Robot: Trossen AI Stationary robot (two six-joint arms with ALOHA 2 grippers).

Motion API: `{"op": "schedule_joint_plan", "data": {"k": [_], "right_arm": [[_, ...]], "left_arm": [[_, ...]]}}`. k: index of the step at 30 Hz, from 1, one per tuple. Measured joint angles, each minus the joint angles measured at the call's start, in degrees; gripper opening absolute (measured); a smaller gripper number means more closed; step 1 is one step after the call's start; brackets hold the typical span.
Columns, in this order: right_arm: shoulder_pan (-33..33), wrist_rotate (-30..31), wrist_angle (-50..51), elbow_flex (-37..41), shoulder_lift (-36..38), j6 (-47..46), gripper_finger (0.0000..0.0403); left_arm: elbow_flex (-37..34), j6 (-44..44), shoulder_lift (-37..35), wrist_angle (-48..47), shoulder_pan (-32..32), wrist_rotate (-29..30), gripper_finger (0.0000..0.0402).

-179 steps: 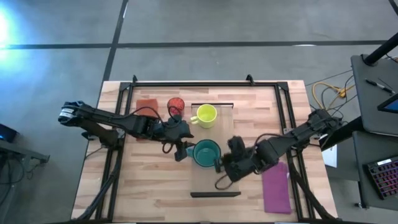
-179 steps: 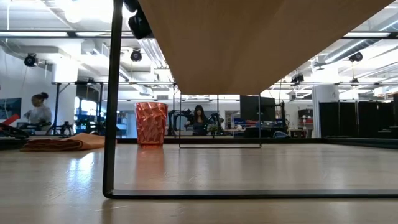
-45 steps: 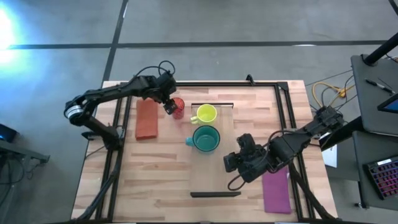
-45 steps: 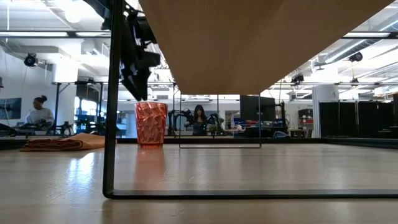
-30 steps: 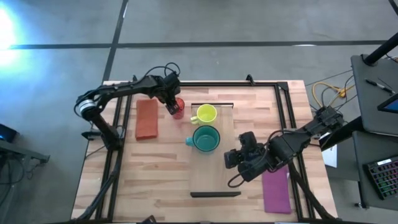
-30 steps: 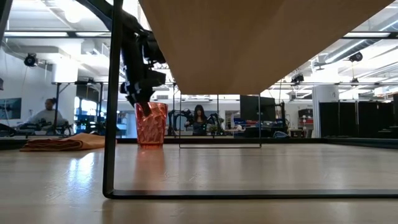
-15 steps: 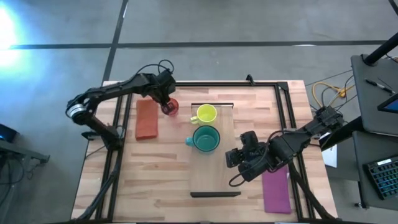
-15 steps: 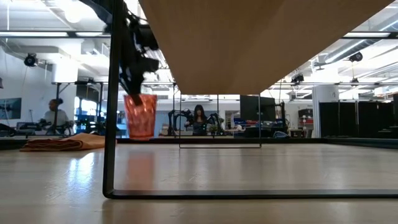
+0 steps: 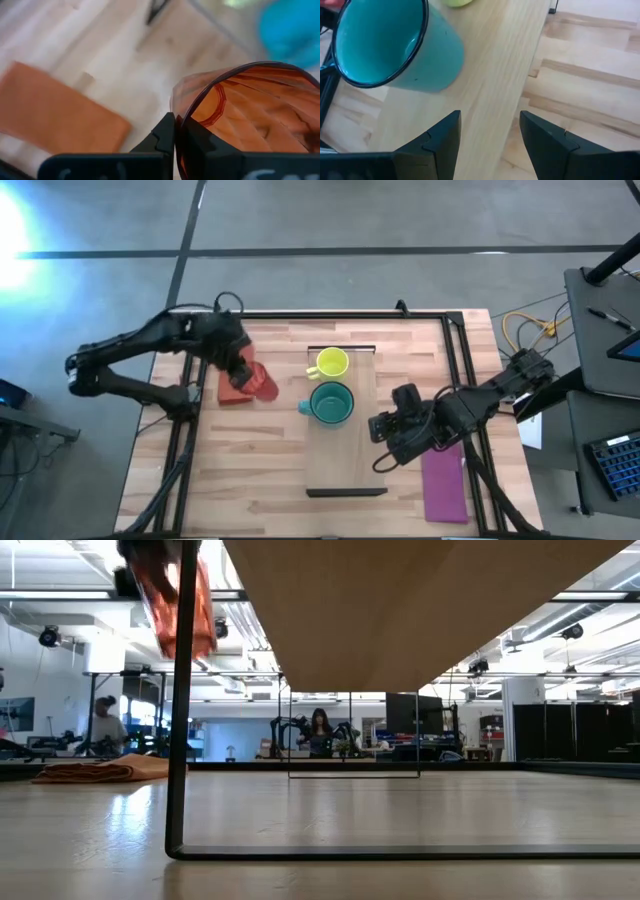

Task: Stack small to large cups/mugs on shelf
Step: Put the red glass cup on the shelf

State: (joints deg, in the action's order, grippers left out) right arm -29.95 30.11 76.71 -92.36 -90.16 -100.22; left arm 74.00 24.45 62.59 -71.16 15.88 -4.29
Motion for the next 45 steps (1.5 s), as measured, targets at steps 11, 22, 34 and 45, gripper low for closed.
{"op": "schedule_joint_plan", "data": {"k": [11,22,34,45], "right_arm": [[1.03,-3.46,-0.11,0.0,1.24,1.24,0.0195],[-0.54,-7.58,-2.53,0.02,0.78,1.39,0.0195],[-1.81,-7.63,-2.99,0.24,0.76,0.8,0.0195],[-1.79,-5.04,-4.13,0.24,0.76,2.23,0.0195]], "left_arm": [[15.27,14.29,10.15,-1.5,-25.77,3.3,0.0],[35.92,8.68,29.99,-1.88,-32.19,4.06,0.0],[49.49,3.26,43.61,-1.85,-32.87,3.76,0.0],[50.36,1.65,46.72,-1.83,-31.92,5.29,0.0]]}}
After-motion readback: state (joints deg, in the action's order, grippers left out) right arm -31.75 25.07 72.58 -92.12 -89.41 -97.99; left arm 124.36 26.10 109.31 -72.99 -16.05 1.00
